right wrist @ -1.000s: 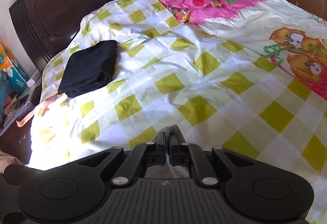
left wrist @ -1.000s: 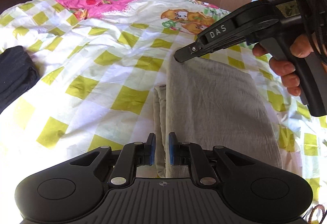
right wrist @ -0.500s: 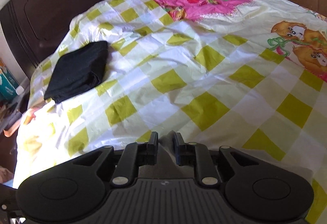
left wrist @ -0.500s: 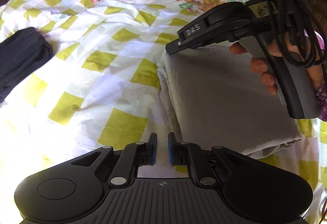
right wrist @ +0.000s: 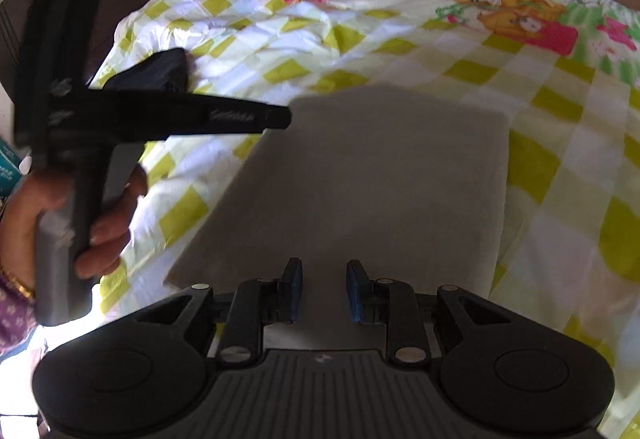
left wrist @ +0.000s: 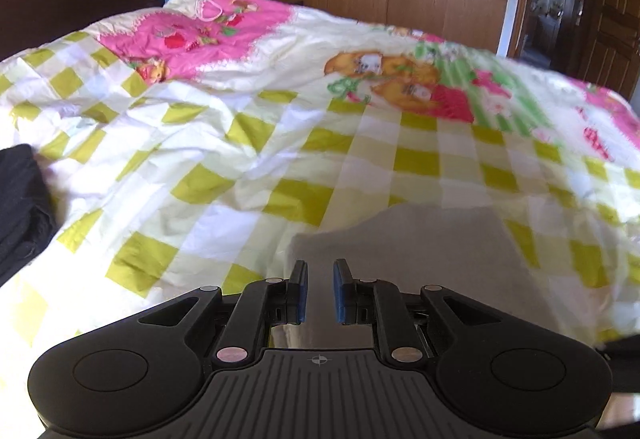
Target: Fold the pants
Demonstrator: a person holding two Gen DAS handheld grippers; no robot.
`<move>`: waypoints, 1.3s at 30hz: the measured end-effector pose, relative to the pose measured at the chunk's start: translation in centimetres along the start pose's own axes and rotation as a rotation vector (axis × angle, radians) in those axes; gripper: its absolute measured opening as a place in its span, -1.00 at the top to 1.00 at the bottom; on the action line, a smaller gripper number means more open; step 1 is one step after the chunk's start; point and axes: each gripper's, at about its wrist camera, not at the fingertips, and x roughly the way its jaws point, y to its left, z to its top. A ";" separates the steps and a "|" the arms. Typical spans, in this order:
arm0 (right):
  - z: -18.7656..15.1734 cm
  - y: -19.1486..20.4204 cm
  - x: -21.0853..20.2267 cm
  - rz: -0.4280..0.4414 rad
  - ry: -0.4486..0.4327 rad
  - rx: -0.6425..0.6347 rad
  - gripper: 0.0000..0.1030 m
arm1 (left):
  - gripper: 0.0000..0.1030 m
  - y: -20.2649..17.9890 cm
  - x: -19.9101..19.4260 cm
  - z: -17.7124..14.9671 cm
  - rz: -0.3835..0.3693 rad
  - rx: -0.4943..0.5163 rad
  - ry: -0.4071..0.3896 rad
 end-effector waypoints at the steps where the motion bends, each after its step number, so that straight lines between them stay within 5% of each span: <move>1: -0.8 0.4 0.5 0.013 0.020 0.007 0.24 | 0.72 -0.1 0.9 -1.0 0.026 0.017 0.047; 5: -1.5 1.8 -0.3 0.019 0.000 -0.018 0.25 | 0.72 0.1 -0.7 -3.6 0.097 0.101 0.091; 12: 0.2 -2.1 -4.0 -0.137 -0.178 0.140 0.25 | 0.72 -0.4 -6.6 -4.8 0.040 0.053 0.027; 15: 0.1 -2.3 -2.0 -0.271 -0.138 0.112 0.24 | 0.71 -1.8 -4.5 -5.6 0.036 0.080 0.092; 23: -3.5 -0.4 -1.7 -0.217 -0.058 0.208 0.16 | 0.71 -1.4 -2.6 -5.9 0.033 0.183 0.152; 31: -1.9 1.2 -4.4 -0.291 -0.167 0.257 0.17 | 0.76 -1.2 -2.0 -4.5 -0.022 0.202 0.139; 34: -1.7 2.3 -3.1 -0.292 -0.134 0.279 0.17 | 0.73 -0.9 -2.0 -4.3 -0.056 0.211 0.154; 39: -2.3 3.2 -1.0 -0.354 -0.085 0.347 0.17 | 0.46 -0.4 -1.6 -4.3 -0.077 0.263 0.163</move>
